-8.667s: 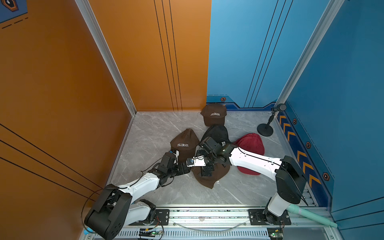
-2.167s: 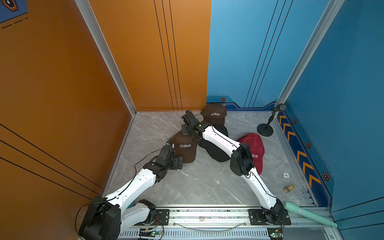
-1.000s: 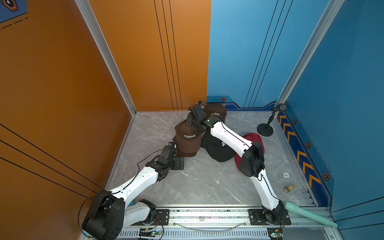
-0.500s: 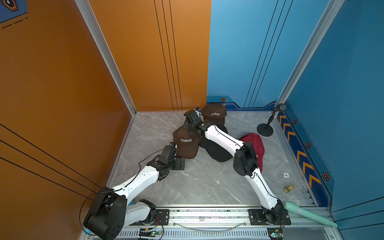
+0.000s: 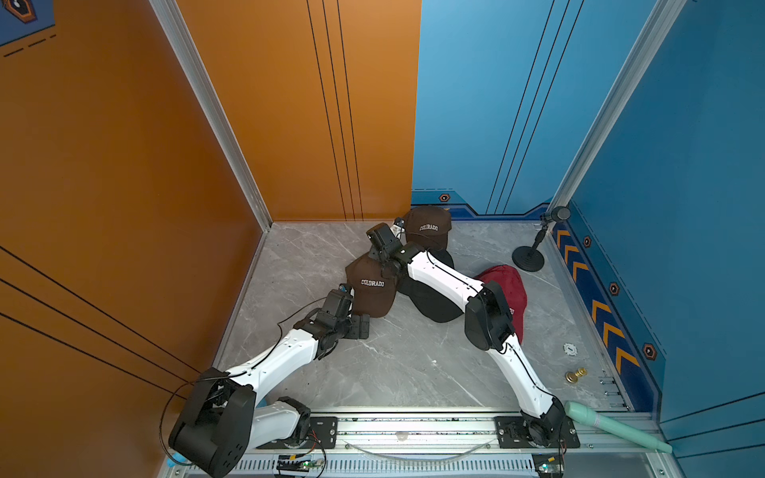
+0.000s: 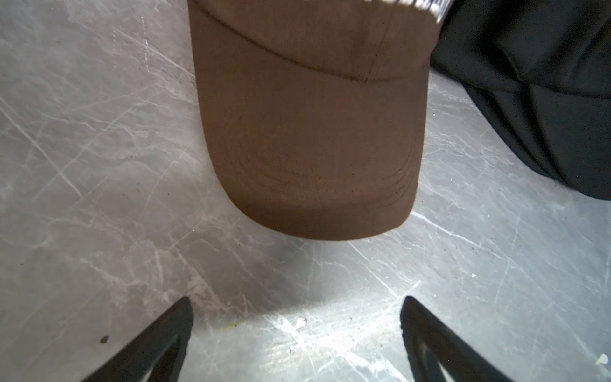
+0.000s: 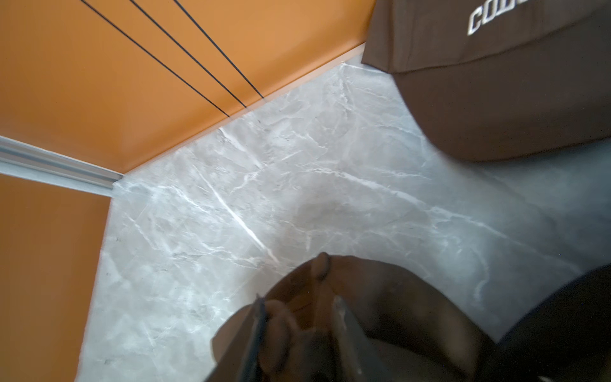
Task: Stack the baseball caps by color
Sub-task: Place the baseball cap on the baseball cap.
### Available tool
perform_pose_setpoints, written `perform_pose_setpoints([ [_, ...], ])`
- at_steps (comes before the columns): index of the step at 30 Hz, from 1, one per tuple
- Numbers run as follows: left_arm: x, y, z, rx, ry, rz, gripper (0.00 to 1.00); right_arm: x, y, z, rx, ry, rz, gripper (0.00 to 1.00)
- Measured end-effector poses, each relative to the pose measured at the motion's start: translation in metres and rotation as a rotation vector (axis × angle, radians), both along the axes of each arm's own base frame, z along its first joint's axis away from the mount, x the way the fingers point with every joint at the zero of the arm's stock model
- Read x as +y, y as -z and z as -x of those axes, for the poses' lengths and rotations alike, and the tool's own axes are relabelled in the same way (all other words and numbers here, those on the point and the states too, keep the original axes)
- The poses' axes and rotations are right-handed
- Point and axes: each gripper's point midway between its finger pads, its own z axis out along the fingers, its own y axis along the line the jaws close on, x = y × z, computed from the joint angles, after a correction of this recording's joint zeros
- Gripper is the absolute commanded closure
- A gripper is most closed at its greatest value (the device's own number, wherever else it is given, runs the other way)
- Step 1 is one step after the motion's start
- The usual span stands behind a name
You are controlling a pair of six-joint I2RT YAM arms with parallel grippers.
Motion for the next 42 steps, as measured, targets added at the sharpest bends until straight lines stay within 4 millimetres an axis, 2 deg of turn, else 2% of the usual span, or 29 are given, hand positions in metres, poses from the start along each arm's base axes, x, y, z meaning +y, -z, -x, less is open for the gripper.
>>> perform_pose_setpoints([
  [6,-0.002,-0.006,-0.004,-0.013,0.006,0.001,0.02,-0.005,0.003,-0.002,0.000,0.000,0.020,0.37],
  [8,-0.003,-0.009,-0.006,-0.021,0.011,0.000,0.02,-0.007,0.001,-0.004,-0.006,-0.007,0.028,0.28],
  [9,-0.003,-0.011,-0.006,-0.024,0.015,-0.001,0.02,-0.008,-0.002,-0.005,-0.010,-0.014,0.032,0.21],
  [10,-0.003,-0.013,-0.007,-0.030,0.018,-0.002,0.02,-0.009,-0.006,-0.005,-0.014,-0.027,0.035,0.00],
  [12,-0.003,-0.018,-0.008,-0.039,0.026,-0.004,0.02,-0.010,-0.017,-0.006,-0.024,-0.066,0.040,0.00],
  [15,-0.005,-0.030,-0.010,-0.064,0.038,-0.004,0.02,-0.011,-0.046,-0.007,-0.061,-0.145,0.041,0.00],
  [18,-0.007,-0.045,-0.016,-0.096,0.053,-0.004,0.02,-0.021,-0.090,-0.006,-0.129,-0.217,0.052,0.00],
  [21,-0.012,-0.059,-0.022,-0.124,0.076,-0.009,0.02,-0.051,-0.147,-0.008,-0.222,-0.253,0.068,0.00],
  [24,-0.020,-0.075,-0.026,-0.161,0.112,-0.013,0.02,-0.101,-0.195,-0.017,-0.302,-0.239,0.083,0.00],
  [25,-0.024,-0.080,-0.028,-0.175,0.127,-0.014,0.02,-0.121,-0.205,-0.024,-0.323,-0.220,0.093,0.00],
  [27,-0.030,-0.088,-0.031,-0.192,0.151,-0.019,0.02,-0.158,-0.210,-0.042,-0.337,-0.183,0.121,0.00],
  [30,-0.039,-0.094,-0.038,-0.198,0.182,-0.030,0.02,-0.197,-0.189,-0.078,-0.308,-0.139,0.170,0.00],
  [32,-0.044,-0.094,-0.041,-0.191,0.198,-0.041,0.02,-0.206,-0.161,-0.101,-0.273,-0.133,0.201,0.00],
  [35,-0.049,-0.093,-0.043,-0.176,0.214,-0.051,0.02,-0.202,-0.100,-0.126,-0.200,-0.162,0.244,0.01],
  [38,-0.051,-0.090,-0.044,-0.158,0.221,-0.061,0.02,-0.191,-0.044,-0.136,-0.135,-0.203,0.292,0.00],
  [40,-0.051,-0.089,-0.044,-0.147,0.222,-0.065,0.02,-0.186,-0.017,-0.138,-0.108,-0.220,0.327,0.01],
  [42,-0.052,-0.088,-0.045,-0.140,0.224,-0.068,0.02,-0.181,-0.001,-0.142,-0.105,-0.227,0.360,0.00],
])
